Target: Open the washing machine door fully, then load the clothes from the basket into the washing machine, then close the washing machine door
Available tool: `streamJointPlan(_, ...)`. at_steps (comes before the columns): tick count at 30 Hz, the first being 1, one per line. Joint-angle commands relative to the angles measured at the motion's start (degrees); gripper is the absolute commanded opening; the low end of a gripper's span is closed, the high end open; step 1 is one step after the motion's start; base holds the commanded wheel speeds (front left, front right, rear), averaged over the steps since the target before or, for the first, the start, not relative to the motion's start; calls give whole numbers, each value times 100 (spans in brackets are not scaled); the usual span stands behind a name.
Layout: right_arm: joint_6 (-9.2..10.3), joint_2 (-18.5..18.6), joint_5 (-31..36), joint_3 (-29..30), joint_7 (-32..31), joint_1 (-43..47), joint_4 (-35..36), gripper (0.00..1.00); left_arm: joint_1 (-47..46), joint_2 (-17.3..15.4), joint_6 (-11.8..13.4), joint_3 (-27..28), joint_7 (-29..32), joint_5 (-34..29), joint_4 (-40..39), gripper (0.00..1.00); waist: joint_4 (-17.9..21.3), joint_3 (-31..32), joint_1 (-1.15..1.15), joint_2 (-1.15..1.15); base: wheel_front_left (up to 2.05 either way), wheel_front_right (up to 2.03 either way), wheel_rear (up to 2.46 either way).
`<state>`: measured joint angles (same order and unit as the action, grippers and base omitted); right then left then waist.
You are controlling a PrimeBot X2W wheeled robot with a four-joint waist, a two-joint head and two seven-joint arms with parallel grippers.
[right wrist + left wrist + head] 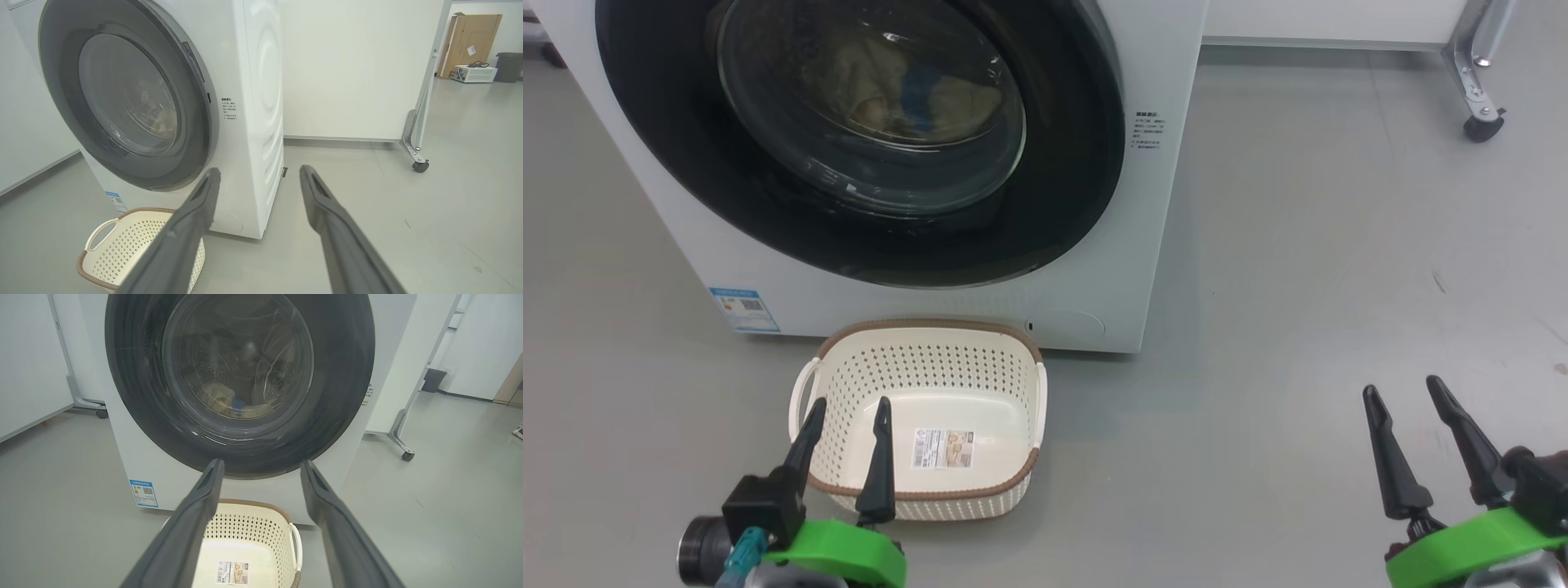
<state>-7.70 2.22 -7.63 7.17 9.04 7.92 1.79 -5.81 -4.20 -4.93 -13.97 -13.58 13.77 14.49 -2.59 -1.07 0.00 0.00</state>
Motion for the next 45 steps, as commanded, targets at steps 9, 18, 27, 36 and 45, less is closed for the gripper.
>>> streamJointPlan(9, 21, 66, -82, -98, -76, 0, 292, 100, -148, -138, 40, 118, -1, 75, -251, 100, 54, 36, 0, 0, 0, 0, 0)
streamJointPlan(18, 21, 66, -110, -116, -69, -20, 281, 100, -146, -157, 69, 83, 20, 113, -264, 100, 81, 10, 0, 0, 0, 0, 0)
streamJointPlan(27, 21, 65, -107, -114, -75, -45, 236, 100, -170, -169, 124, 33, 7, 128, -236, 100, 84, 25, 0, 0, 0, 0, 0)
streamJointPlan(36, -1, -37, -103, -26, -54, 150, -131, 0, 49, -38, 94, -209, 10, 155, 113, 0, 73, 53, 1, 0, 0, 0, 0)
streamJointPlan(45, 0, -31, -665, -62, -130, 78, -321, 0, 96, -20, 72, -76, 141, 649, 199, 0, 84, 55, 1, 0, 0, 0, 0)
